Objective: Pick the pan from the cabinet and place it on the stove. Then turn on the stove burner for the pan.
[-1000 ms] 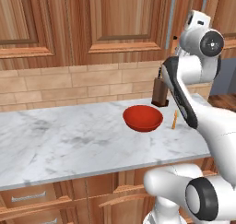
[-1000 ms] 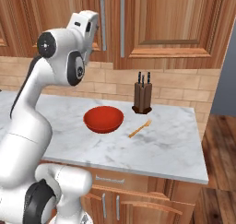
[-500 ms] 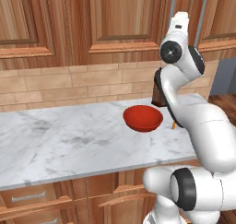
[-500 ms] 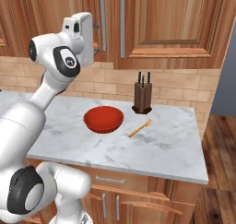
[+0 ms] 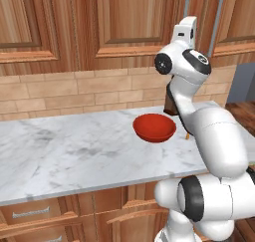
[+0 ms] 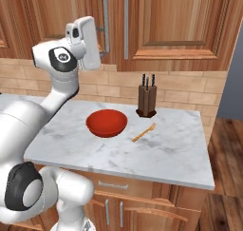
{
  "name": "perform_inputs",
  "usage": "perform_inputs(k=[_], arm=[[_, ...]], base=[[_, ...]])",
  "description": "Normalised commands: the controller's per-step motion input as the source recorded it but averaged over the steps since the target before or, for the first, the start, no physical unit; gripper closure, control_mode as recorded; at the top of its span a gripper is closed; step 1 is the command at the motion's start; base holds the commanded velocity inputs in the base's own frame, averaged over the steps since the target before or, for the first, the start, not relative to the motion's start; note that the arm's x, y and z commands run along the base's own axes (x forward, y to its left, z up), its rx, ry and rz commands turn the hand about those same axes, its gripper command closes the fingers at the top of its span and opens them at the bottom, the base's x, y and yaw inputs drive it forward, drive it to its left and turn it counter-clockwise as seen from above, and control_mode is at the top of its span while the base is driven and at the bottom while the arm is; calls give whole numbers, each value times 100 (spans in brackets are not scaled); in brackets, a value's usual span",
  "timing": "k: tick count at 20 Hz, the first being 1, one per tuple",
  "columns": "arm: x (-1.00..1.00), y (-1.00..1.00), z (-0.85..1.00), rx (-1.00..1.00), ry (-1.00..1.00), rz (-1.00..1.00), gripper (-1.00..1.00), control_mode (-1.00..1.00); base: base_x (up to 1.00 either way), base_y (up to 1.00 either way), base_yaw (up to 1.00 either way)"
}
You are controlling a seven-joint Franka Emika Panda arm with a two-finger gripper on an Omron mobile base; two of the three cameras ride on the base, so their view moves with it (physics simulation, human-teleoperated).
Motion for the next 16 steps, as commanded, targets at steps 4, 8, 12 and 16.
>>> perform_inputs(k=[4, 8, 12, 16], arm=[[5, -16, 11, -1, -2, -2, -100, -100], [0, -14, 2, 0, -15, 0, -100, -100], [0, -8, 0, 2, -10, 3, -100, -100], [2, -6, 0, 4, -1, 4, -100, -100]], base=[[0, 0, 0], [0, 0, 0], [0, 0, 0], [0, 0, 0]])
